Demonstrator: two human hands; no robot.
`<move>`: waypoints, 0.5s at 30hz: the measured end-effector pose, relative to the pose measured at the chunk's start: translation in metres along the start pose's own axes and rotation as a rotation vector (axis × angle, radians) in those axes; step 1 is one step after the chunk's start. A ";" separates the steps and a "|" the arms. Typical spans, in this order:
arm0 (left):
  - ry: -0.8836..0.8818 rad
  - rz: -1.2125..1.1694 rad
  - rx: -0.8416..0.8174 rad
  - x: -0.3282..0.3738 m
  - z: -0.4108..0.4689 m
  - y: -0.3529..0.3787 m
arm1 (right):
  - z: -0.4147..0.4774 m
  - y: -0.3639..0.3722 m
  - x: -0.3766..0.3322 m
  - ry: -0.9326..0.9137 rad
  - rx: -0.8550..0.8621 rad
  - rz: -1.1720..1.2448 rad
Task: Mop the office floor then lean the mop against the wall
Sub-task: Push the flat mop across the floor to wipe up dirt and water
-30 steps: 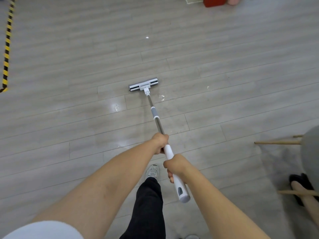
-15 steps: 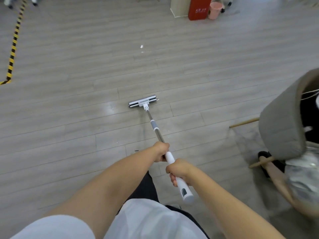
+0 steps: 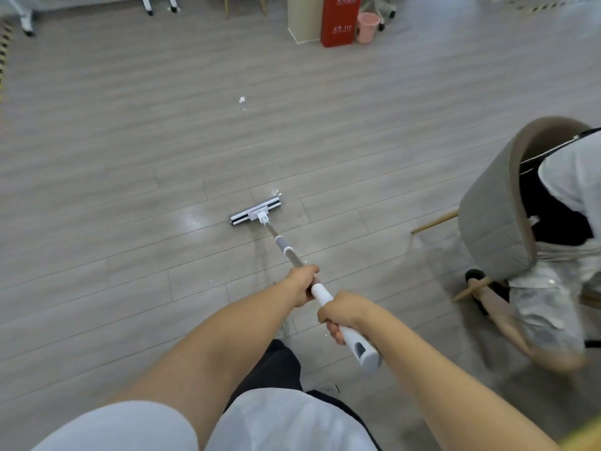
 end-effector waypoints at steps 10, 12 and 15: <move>0.073 -0.073 -0.035 0.023 -0.015 0.054 | -0.031 -0.054 -0.003 -0.071 0.138 -0.216; 0.085 -0.036 -0.043 0.021 -0.017 0.066 | -0.033 -0.059 0.009 -0.073 0.144 -0.159; 0.102 0.007 -0.055 0.025 -0.023 0.083 | -0.027 -0.072 0.022 -0.065 0.160 -0.040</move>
Point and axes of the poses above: each hand's wrist, its own z-axis towards the middle knuckle, its own y-axis out of the palm, x = y × z, the point moved 6 cm from there along z, towards the middle knuckle, and after that the axes turned 2 degrees about x, right-handed, at the moved point
